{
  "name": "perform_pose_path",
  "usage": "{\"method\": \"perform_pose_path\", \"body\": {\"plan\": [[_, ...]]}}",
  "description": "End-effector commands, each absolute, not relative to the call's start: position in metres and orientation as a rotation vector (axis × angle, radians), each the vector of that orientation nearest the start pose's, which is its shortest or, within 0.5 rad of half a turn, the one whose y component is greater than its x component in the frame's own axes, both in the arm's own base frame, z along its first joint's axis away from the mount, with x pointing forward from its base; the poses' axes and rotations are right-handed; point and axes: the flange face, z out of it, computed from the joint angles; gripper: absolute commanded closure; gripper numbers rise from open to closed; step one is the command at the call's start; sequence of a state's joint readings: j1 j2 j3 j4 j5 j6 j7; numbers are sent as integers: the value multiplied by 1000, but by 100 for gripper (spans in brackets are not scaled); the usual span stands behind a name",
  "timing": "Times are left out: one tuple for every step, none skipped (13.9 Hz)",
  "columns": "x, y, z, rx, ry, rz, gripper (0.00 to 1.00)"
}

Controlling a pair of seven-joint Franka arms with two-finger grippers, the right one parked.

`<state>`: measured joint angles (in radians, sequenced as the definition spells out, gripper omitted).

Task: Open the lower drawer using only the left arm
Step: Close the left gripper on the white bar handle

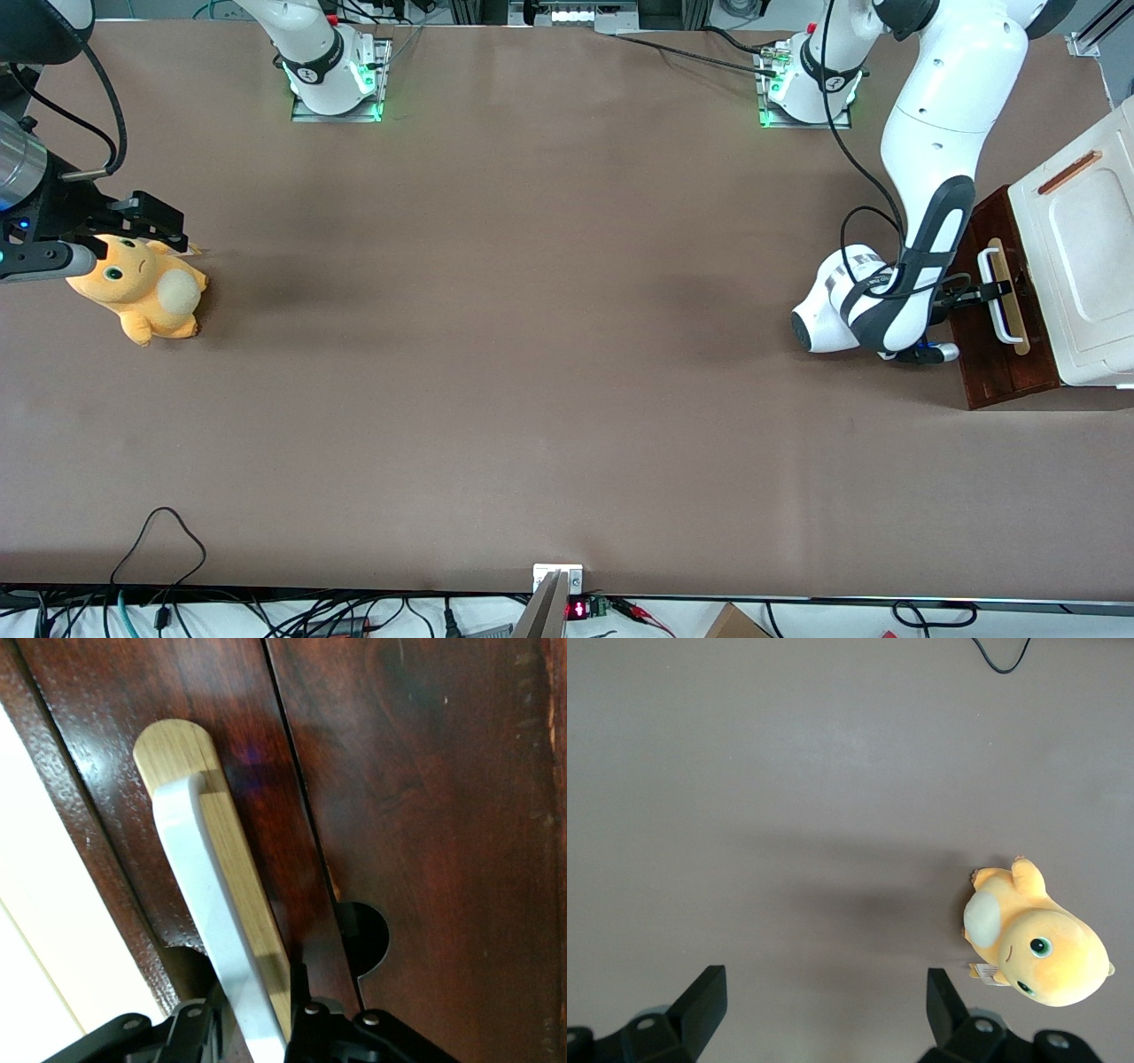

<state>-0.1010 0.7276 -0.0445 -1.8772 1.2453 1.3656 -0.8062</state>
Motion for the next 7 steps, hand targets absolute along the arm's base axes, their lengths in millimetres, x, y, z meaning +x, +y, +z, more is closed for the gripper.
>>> {"method": "perform_pose_path", "body": {"plan": [[549, 43, 149, -1593, 15, 390, 72], [550, 43, 149, -1595, 13, 387, 72], [550, 43, 148, -1595, 13, 387, 72], [551, 43, 150, -1594, 8, 383, 72], [551, 42, 150, -1596, 10, 381, 72], [552, 42, 150, -1597, 9, 379, 72], [552, 42, 150, -1599, 7, 379, 72]]}}
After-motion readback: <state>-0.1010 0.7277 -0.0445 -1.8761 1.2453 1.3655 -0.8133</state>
